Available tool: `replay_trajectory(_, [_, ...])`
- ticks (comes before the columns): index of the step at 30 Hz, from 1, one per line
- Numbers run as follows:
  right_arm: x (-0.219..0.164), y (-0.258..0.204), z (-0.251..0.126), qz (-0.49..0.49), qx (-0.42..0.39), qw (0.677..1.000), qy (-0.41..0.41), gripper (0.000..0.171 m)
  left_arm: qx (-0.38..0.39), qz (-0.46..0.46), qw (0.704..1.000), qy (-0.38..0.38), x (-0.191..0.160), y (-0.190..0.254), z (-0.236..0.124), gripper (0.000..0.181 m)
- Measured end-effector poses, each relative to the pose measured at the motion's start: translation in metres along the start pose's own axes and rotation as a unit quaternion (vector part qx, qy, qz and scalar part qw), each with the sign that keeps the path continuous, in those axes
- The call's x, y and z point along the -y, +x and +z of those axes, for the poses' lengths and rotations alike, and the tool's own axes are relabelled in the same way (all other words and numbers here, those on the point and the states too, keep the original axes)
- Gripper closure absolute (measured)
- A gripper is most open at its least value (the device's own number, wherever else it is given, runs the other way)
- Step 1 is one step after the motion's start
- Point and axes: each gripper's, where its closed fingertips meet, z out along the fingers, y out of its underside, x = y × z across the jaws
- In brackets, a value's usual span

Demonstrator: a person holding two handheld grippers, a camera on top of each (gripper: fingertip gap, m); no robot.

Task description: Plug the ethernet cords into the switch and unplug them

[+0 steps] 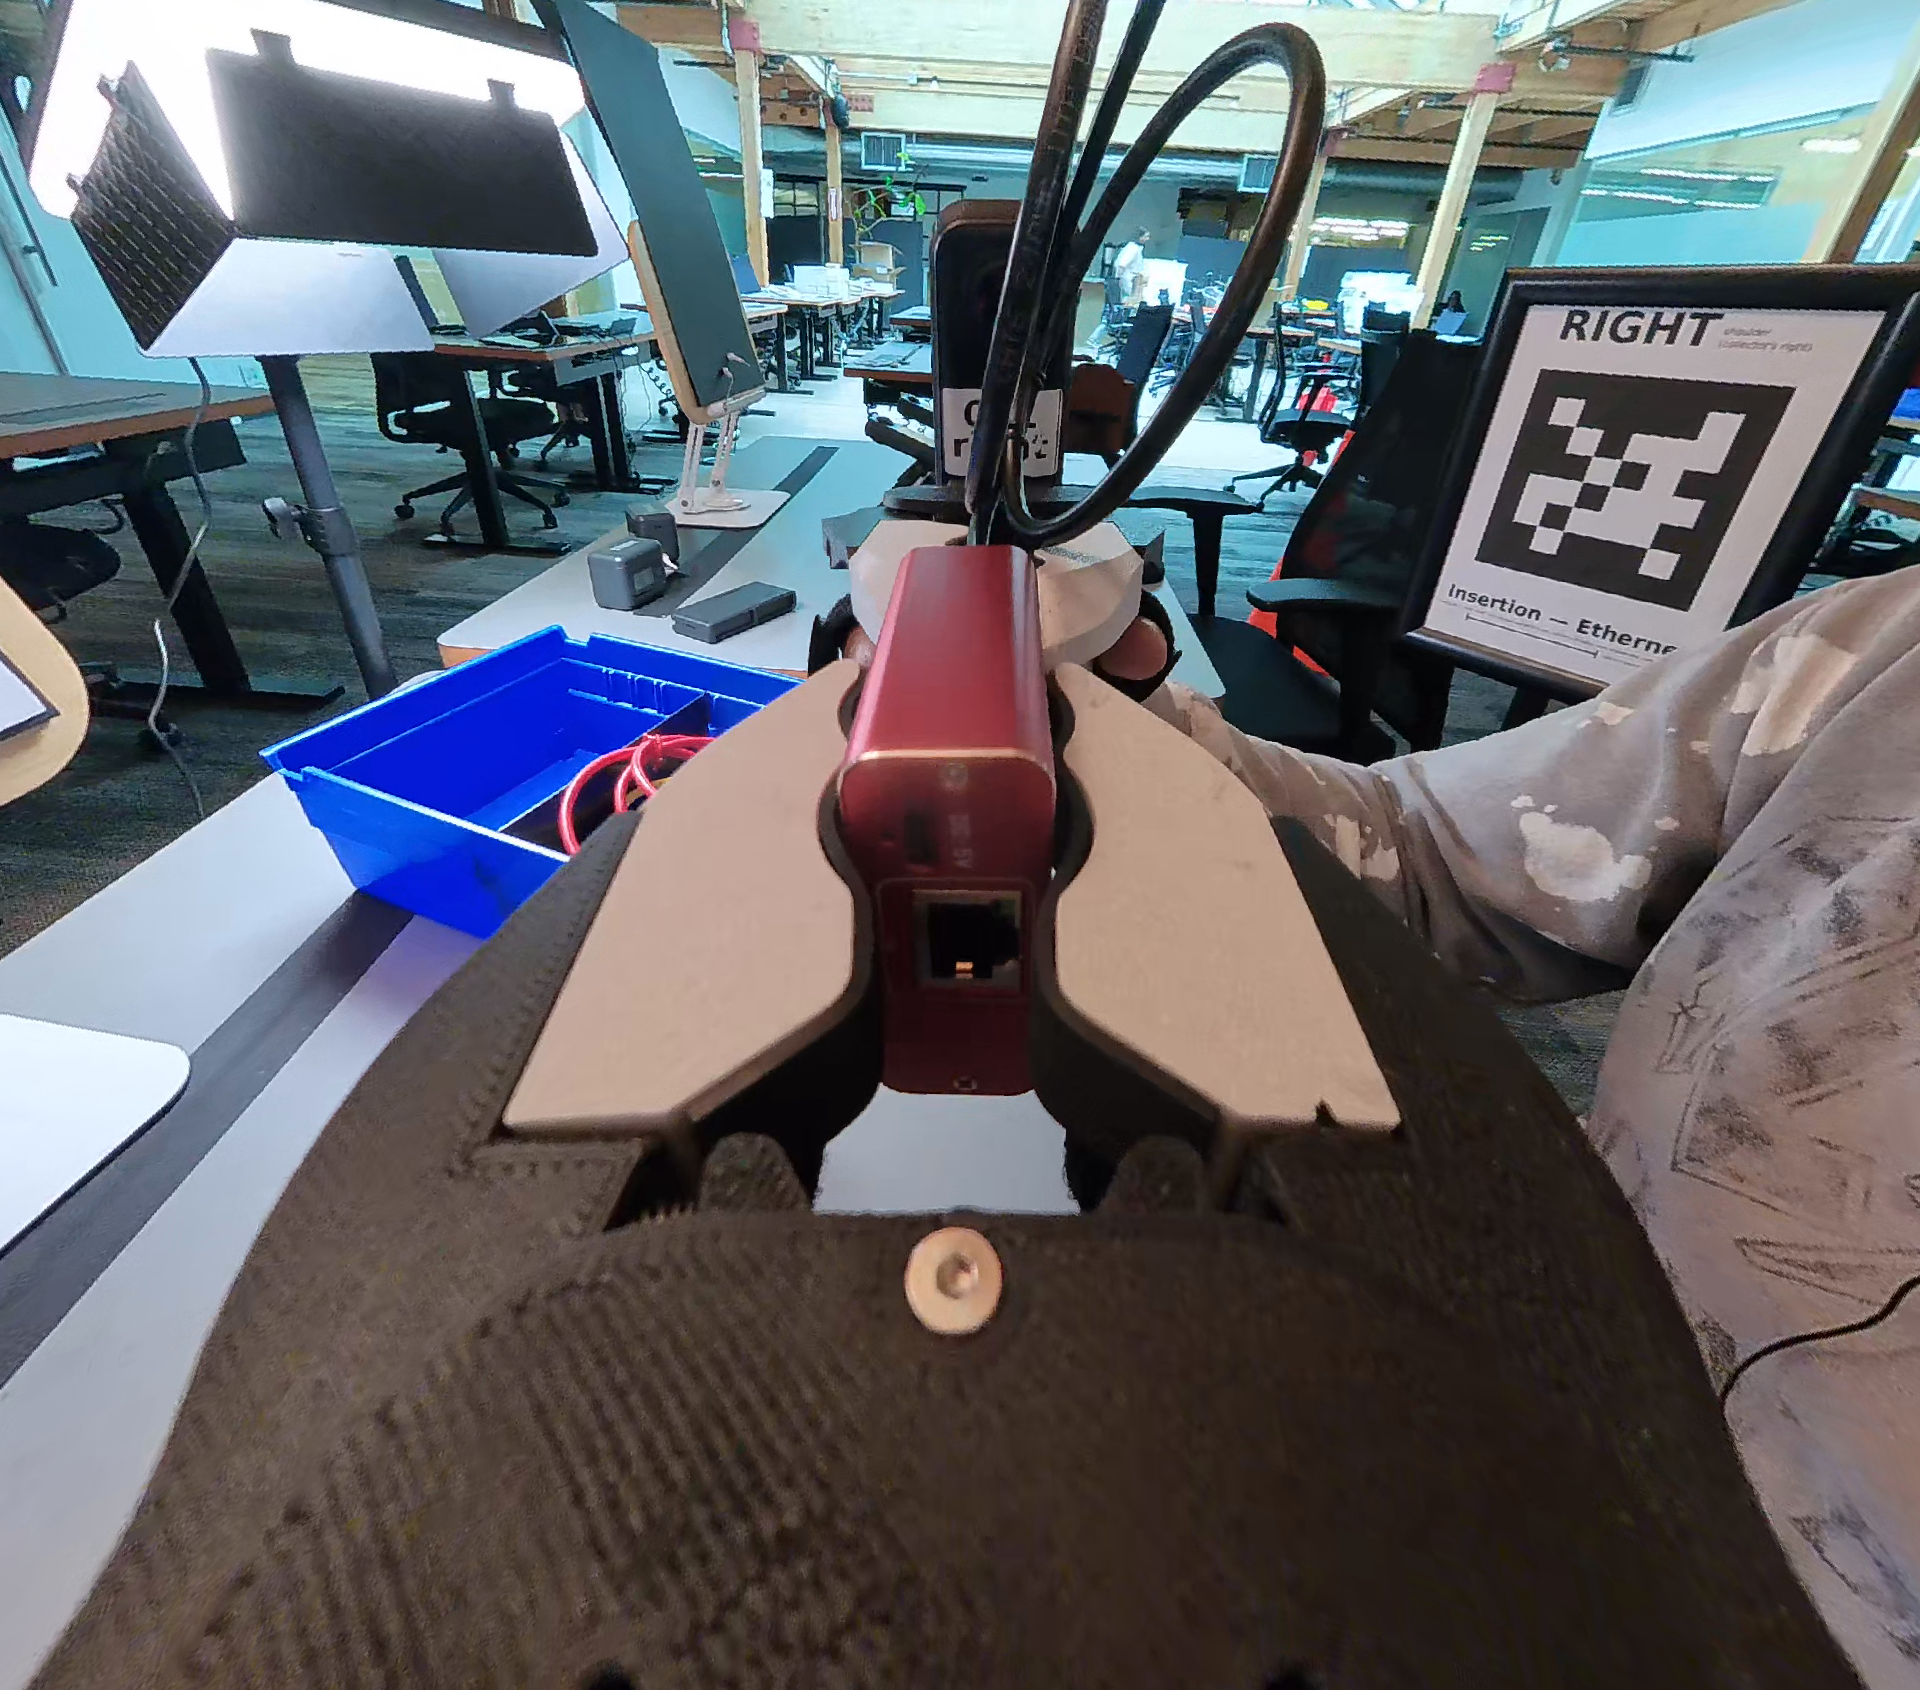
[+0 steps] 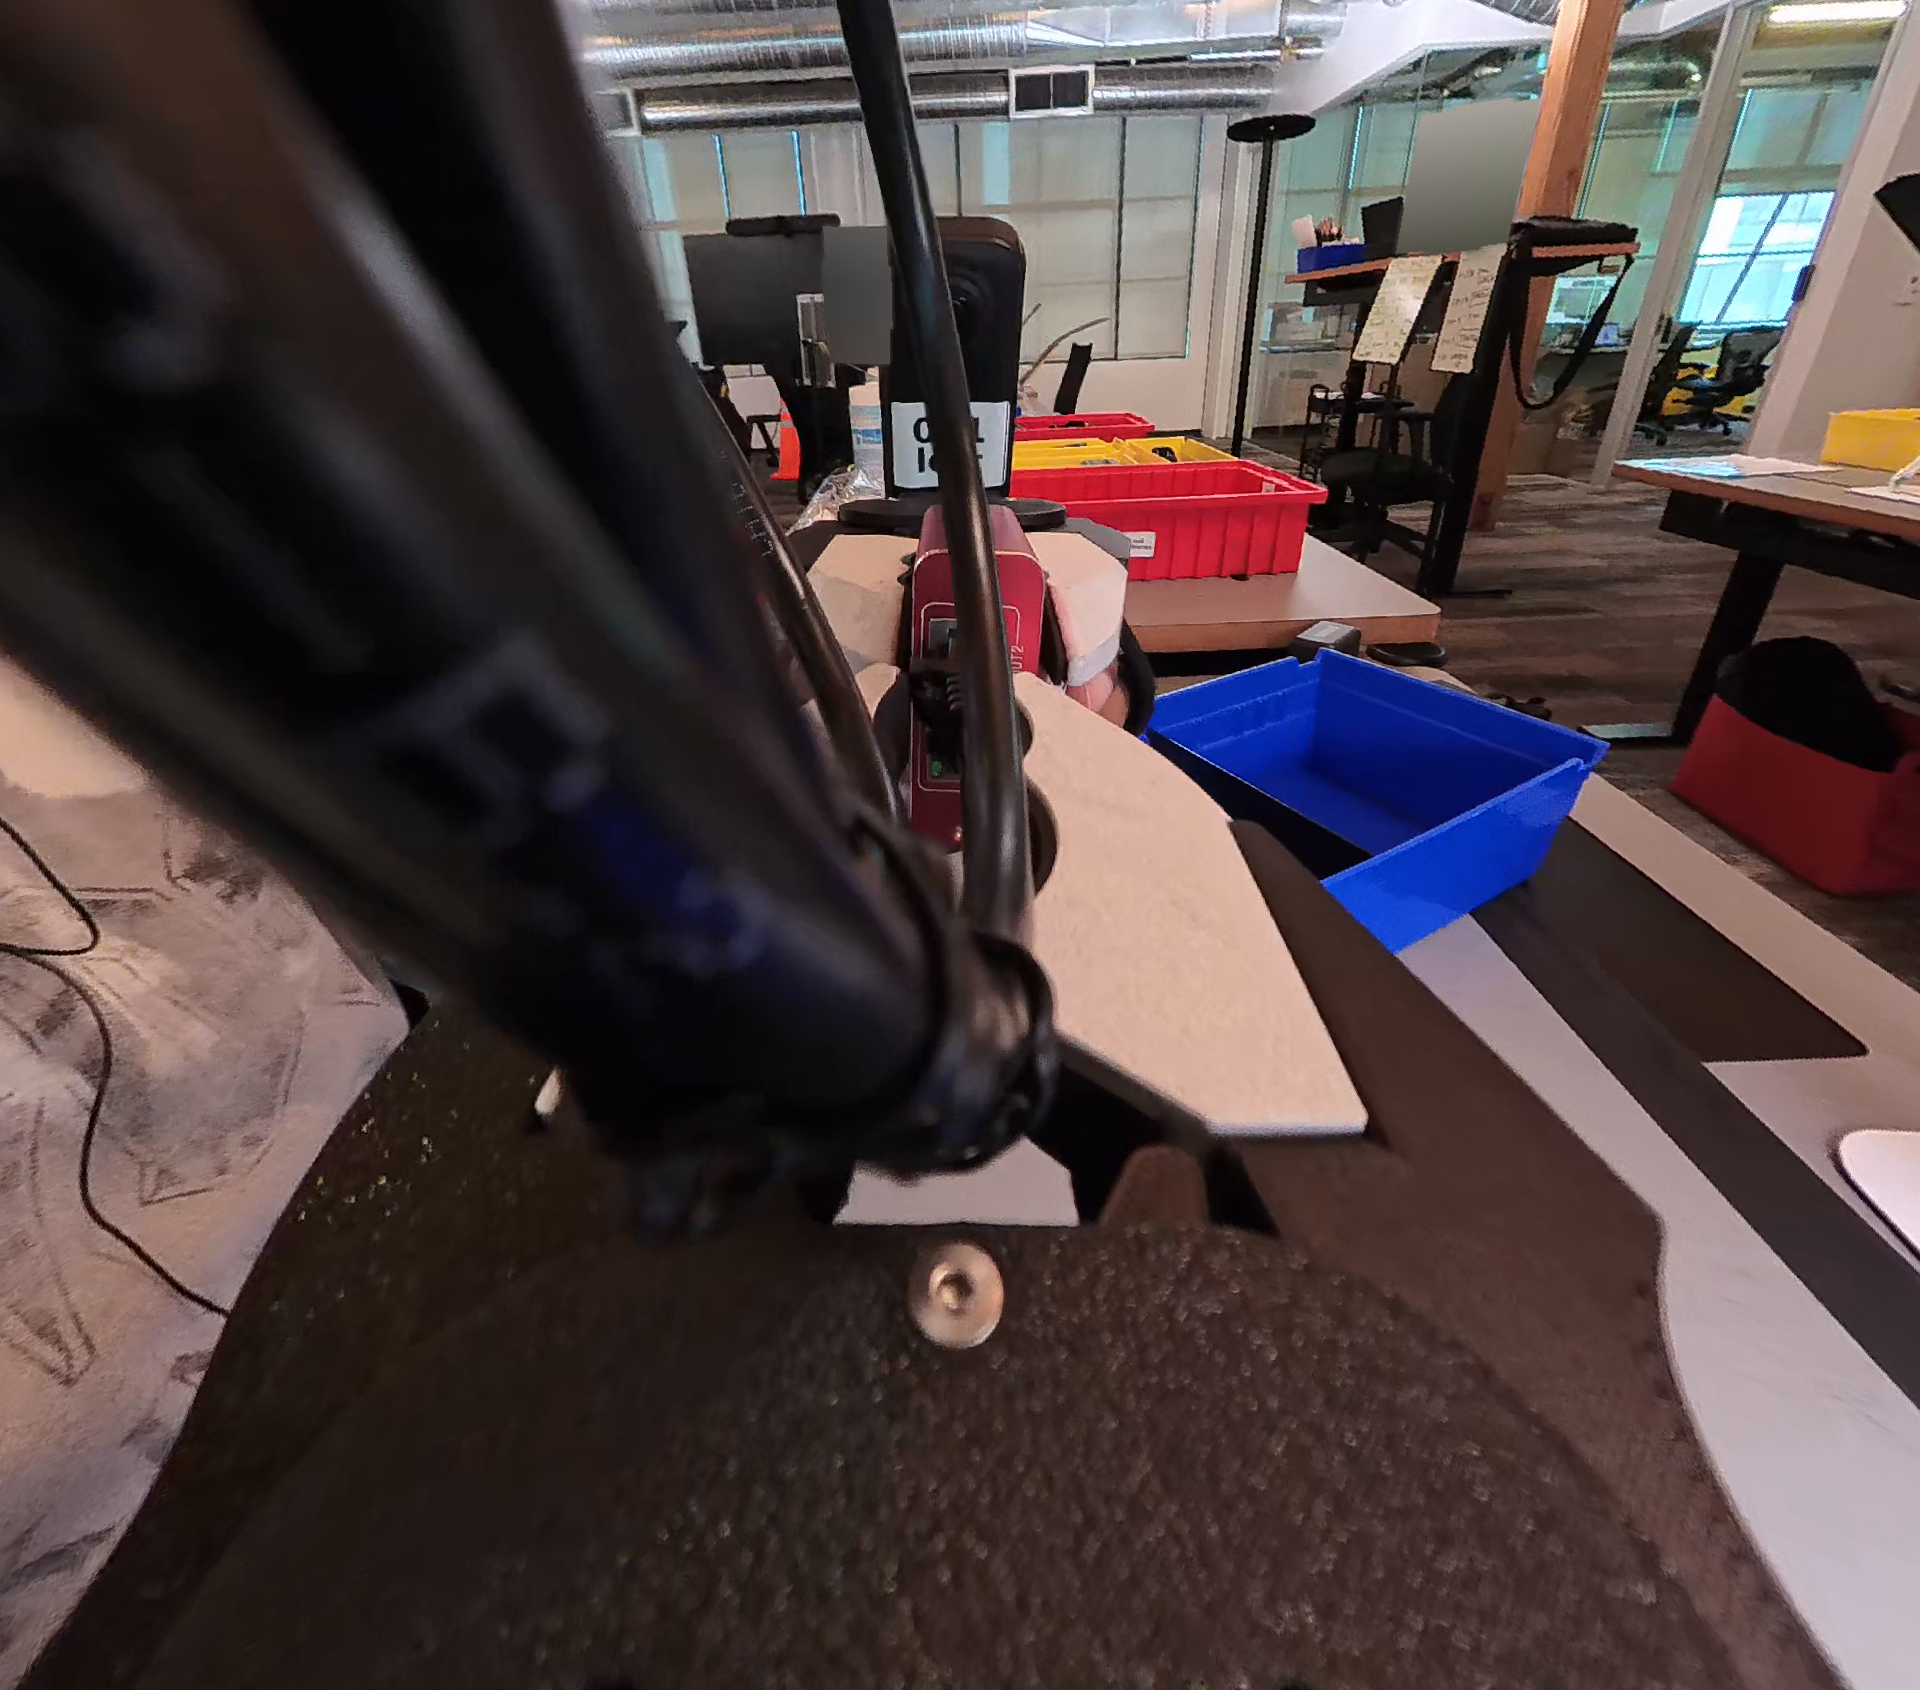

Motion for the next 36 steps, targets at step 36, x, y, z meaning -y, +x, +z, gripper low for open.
replay_trajectory(36, [-0.003, 0.05, -0.024, 0.007, -0.101, 0.995, 0.017, 0.161, 0.09, -0.007, 0.995, 0.03, 0.003, -0.042, -0.018, 0.15])
